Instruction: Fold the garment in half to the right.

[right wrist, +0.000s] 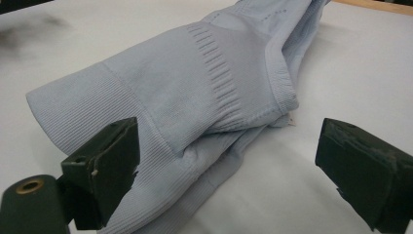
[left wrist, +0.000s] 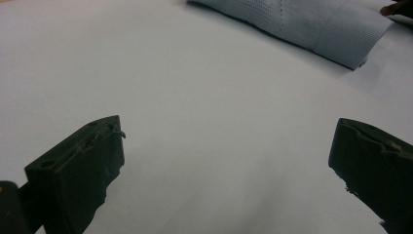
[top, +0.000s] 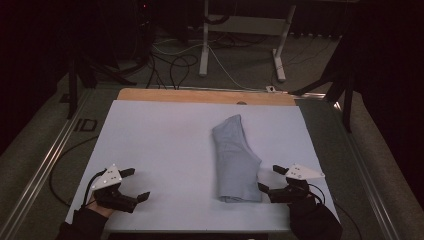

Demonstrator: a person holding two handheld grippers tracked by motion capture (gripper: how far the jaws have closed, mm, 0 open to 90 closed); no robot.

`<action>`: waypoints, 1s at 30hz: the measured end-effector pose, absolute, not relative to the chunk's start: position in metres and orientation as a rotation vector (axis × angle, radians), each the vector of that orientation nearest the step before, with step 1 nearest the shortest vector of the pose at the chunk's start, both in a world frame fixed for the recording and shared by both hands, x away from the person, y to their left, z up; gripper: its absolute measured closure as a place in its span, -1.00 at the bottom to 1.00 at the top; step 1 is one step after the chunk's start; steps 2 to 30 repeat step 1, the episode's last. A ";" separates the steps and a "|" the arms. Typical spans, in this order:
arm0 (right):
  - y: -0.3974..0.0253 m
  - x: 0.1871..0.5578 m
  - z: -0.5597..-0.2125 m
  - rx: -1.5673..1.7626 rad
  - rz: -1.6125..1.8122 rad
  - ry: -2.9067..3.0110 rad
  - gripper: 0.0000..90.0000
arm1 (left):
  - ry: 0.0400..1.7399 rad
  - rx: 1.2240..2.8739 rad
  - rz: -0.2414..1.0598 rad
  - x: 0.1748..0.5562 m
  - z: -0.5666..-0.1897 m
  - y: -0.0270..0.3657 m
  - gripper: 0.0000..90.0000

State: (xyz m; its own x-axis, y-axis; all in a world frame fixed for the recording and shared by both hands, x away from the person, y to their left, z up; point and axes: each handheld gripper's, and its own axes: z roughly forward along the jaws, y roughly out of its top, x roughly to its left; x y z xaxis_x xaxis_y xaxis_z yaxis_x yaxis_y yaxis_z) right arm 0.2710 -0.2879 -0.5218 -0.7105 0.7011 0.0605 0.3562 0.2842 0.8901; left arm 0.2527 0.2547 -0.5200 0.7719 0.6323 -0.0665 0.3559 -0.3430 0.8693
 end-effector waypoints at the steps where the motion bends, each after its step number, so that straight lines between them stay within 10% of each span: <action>1: -0.288 0.271 -0.522 0.958 1.401 2.221 -0.80 | 0.742 1.967 0.350 0.253 -0.520 0.255 -0.98; 30: -0.288 0.271 -0.522 0.958 1.401 2.221 -0.80 | 0.742 1.967 0.350 0.253 -0.520 0.255 -0.98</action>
